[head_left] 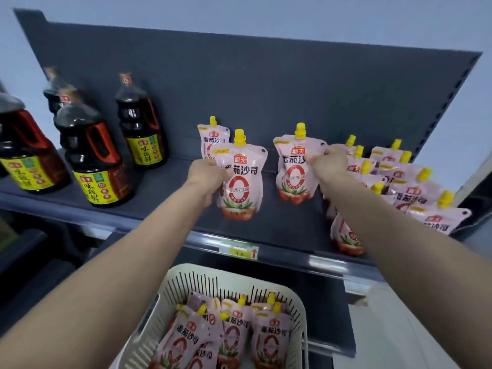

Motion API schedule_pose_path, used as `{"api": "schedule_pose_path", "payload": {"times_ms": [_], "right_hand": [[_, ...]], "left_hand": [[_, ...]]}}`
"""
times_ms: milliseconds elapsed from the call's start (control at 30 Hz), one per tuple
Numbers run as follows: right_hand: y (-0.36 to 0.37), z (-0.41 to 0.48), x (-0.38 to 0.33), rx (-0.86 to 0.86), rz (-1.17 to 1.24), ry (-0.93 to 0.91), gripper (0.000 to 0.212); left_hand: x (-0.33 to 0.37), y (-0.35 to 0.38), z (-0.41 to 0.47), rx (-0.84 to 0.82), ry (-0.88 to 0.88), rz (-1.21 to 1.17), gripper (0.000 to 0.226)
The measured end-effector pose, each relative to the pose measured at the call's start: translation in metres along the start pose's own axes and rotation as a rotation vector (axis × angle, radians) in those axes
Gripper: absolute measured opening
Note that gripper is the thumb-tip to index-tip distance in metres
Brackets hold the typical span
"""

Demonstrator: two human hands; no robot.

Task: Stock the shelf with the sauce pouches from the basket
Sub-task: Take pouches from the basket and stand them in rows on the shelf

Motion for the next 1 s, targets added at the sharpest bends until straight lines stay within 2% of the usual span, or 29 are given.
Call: {"api": "schedule_pose_path", "payload": {"times_ms": [100, 233, 333, 433, 567, 667, 833, 1000], "right_hand": [[0.015, 0.024, 0.011, -0.026, -0.026, 0.037, 0.029], [0.035, 0.05, 0.024, -0.077, -0.064, 0.045, 0.037], [0.047, 0.062, 0.036, -0.035, -0.088, 0.084, 0.035], [0.054, 0.069, 0.045, 0.028, -0.197, 0.063, 0.03], [0.065, 0.079, 0.059, 0.004, -0.159, 0.106, 0.03], [0.068, 0.086, 0.065, 0.072, -0.187, 0.108, 0.027], [0.071, 0.089, 0.078, 0.149, -0.053, 0.19, 0.029], [0.075, 0.092, 0.076, 0.127, -0.049, 0.189, 0.029]], "left_hand": [[-0.003, 0.012, 0.013, 0.055, -0.016, 0.007, 0.015], [-0.008, 0.029, 0.024, 0.109, -0.027, 0.009, 0.018], [-0.011, 0.035, 0.032, 0.145, -0.029, 0.011, 0.022], [-0.012, 0.037, 0.043, 0.15, -0.036, 0.015, 0.013], [-0.013, 0.044, 0.059, 0.113, -0.034, 0.021, 0.017], [-0.017, 0.051, 0.069, 0.083, -0.045, 0.026, 0.018], [-0.025, 0.065, 0.082, 0.04, -0.074, 0.016, 0.021], [-0.029, 0.078, 0.092, 0.014, -0.077, 0.035, 0.018]]}}
Point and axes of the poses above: each hand's wrist, its own z-axis towards the middle knuckle, its own y-axis out of the palm, x = y × z, the point moved 7 cm from there along z, towards the middle knuckle, and after that the axes turned 15 degrees about x, right-handed, at the moved point
